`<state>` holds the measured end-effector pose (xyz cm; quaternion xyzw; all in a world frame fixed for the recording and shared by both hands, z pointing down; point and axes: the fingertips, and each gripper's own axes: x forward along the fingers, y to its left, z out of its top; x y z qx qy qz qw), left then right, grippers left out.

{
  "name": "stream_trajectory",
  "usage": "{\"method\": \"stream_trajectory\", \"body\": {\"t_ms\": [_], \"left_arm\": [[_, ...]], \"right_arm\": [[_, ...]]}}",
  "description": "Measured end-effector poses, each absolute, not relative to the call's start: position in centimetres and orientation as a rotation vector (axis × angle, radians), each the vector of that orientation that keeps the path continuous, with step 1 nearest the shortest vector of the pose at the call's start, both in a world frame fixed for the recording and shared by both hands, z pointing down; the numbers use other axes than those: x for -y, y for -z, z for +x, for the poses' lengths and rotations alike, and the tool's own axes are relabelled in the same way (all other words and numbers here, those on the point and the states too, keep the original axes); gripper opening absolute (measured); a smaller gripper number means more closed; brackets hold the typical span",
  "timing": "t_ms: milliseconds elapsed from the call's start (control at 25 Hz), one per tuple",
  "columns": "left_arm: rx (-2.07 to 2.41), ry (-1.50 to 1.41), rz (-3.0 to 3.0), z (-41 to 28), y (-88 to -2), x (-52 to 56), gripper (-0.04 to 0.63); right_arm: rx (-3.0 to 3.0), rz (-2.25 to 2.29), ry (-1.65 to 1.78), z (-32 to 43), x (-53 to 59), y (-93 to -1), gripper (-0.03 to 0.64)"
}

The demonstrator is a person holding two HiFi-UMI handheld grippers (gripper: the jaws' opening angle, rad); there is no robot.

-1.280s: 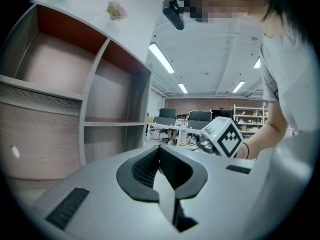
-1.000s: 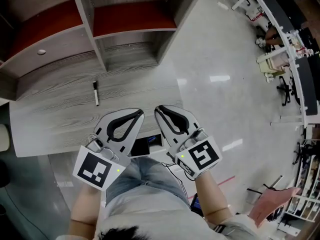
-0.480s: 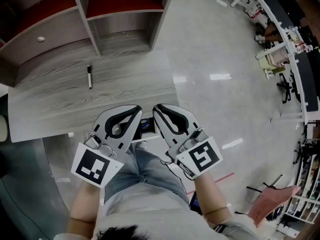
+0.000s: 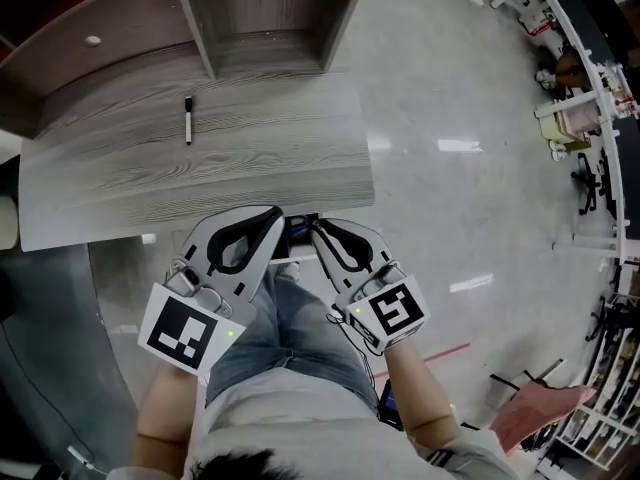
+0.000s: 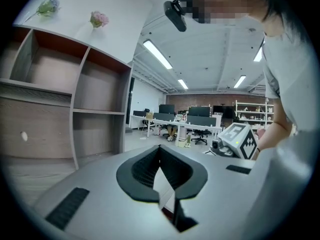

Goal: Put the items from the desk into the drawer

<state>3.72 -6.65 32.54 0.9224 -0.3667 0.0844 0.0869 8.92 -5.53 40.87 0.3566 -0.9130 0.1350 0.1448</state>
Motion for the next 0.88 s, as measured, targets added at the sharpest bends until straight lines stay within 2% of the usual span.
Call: {"method": "stream_trajectory", "body": {"t_ms": [560, 880], "left_arm": [[1.091, -0.283, 2.696, 3.8, -35.5, 7.5, 0.009], [1.105, -0.296, 2.678, 3.2, -36.1, 7.9, 0.009]], "right_arm": [[2.37, 0.941, -0.597, 9.8, 3.8, -55.3, 0.052], [2.303, 0.917, -0.587, 9.6, 3.8, -57.8, 0.058]]}}
